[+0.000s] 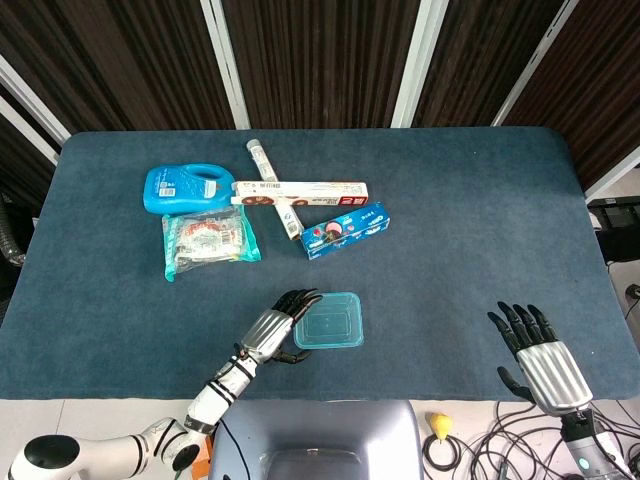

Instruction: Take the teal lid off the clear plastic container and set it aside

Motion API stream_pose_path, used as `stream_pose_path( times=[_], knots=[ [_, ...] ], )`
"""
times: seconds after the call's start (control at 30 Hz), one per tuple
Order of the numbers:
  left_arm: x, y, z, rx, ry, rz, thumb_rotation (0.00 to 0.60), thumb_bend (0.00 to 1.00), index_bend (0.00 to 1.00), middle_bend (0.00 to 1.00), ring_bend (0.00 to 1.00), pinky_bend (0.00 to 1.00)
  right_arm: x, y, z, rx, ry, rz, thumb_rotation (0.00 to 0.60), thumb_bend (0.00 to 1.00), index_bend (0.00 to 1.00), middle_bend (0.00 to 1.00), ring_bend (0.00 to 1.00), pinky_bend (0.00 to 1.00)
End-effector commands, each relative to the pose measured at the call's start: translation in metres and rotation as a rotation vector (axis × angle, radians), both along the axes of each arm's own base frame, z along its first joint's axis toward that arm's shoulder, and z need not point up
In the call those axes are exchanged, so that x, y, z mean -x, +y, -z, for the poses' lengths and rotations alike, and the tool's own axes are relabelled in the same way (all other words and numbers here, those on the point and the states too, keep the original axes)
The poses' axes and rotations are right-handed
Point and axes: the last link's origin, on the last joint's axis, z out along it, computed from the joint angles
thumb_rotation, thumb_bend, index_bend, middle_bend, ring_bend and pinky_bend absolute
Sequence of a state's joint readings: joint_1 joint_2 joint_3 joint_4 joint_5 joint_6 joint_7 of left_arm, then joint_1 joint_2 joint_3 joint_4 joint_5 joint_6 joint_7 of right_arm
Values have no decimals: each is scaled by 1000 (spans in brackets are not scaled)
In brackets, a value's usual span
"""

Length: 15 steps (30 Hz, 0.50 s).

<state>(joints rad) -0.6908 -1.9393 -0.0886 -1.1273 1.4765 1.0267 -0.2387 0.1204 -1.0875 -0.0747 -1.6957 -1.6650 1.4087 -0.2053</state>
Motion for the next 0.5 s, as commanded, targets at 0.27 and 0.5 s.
stream_pose_path(
  times=[0.27, 0.5],
  knots=[
    [-1, 1, 6, 3, 1, -11, 600, 254, 4, 0, 0, 14, -1, 0, 3, -11, 1, -4, 600, 299, 0, 0, 0, 0],
    [-1, 2, 7, -15, -29, -23, 600, 282, 364, 65, 1, 119, -1, -1, 8, -27, 16, -5, 600, 299, 0, 0, 0, 0]
  ],
)
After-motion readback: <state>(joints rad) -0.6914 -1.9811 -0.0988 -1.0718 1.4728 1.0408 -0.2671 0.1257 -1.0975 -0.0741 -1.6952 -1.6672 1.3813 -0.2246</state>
